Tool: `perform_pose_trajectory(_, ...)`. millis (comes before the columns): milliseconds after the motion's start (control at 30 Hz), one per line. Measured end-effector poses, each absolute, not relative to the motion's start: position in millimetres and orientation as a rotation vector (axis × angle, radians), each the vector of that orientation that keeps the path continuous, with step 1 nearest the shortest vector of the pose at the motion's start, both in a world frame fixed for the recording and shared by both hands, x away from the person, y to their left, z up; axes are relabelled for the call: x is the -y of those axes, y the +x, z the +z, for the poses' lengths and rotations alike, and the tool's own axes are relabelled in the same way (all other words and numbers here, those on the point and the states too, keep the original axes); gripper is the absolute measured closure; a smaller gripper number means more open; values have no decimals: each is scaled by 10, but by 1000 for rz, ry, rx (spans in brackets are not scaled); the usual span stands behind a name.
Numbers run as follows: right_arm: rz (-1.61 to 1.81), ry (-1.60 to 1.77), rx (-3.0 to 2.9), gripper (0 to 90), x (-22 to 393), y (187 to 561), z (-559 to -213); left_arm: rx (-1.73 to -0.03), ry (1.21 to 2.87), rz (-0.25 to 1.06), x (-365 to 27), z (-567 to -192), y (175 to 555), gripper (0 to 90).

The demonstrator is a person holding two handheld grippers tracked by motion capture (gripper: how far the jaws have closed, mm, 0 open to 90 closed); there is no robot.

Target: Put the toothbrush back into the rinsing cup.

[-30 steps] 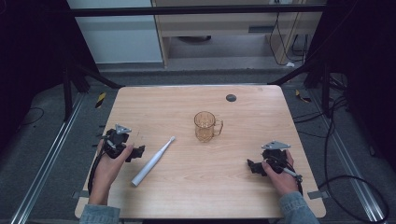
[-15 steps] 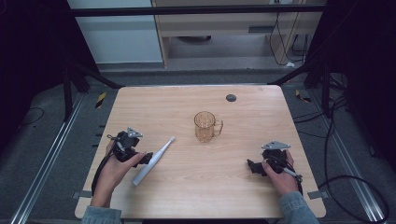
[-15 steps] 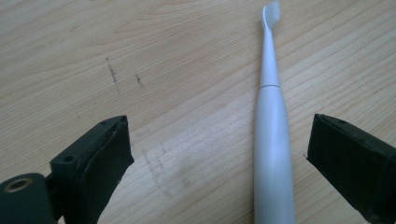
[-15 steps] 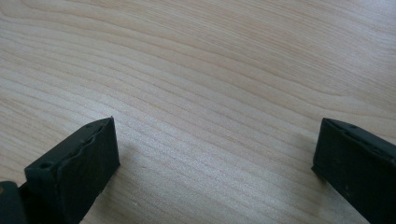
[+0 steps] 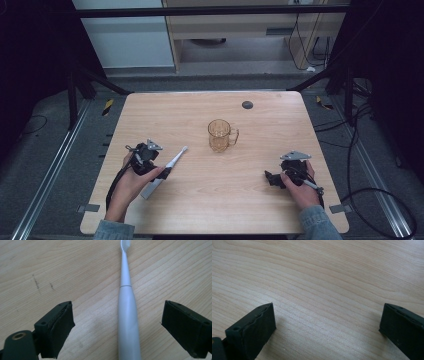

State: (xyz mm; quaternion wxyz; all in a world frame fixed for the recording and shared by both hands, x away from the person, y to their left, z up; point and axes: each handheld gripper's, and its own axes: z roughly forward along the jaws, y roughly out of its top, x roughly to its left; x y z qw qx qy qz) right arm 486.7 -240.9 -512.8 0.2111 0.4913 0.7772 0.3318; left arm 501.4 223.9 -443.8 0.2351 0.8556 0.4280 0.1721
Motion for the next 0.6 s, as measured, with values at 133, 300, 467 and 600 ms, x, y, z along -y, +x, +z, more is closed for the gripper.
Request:
perform_pose_trajectory(133,921,1365,-2160,4,2409,4867,-5128,-1167,2353,468,-2214,-4465,5017,120)
perform_pose_trajectory(300,921,1365,-2159,3,2408,4867,-5128,-1150,2342,479,-2192,-4477,5028,146)
perform_pose_trajectory(467,921,1365,-2159,3,2409,4867,-5129,-1148,2356,465,-2152,-4525,5044,146)
perform_pose_trajectory(600,922,1365,-2159,4,2408,4867,-5128,-1147,2363,466,-2136,-4557,5052,147)
